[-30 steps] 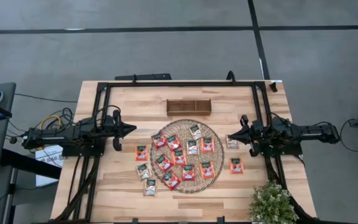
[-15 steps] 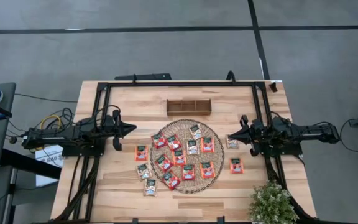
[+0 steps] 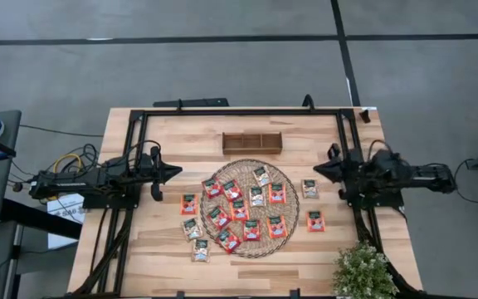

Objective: Pick & Place Tea
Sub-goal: Put the brown tea bag into the right slot of the wooden organizer

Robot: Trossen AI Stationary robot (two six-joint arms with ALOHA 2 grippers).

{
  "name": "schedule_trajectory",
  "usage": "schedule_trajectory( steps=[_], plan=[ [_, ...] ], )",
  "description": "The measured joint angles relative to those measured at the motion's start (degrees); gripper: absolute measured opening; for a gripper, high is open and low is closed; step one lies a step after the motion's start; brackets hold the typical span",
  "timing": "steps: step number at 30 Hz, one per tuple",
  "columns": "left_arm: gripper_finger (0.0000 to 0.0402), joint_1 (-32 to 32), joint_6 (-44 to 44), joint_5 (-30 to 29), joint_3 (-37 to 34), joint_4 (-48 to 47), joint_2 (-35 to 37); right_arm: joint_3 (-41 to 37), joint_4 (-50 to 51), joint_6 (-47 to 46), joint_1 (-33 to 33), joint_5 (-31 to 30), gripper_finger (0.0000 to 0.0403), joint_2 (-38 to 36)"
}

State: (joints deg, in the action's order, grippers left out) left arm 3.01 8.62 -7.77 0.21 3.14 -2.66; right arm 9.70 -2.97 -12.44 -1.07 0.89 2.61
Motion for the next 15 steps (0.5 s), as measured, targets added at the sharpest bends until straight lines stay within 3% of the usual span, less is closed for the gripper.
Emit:
schedule_trajectory(
  steps=[4, 15],
  plan=[
    [0.0009, 0.01, 0.02, 0.00, -0.01, 0.00, 0.00, 8.96, 2.67, 4.80, -0.04, -0.04, 0.0000, 7.28],
    [0.0008, 0.00, 1.49, 0.00, -0.02, -0.02, 0.00, 35.45, 34.49, 5.45, 0.14, -1.41, 0.0000, 39.14]
  ],
)
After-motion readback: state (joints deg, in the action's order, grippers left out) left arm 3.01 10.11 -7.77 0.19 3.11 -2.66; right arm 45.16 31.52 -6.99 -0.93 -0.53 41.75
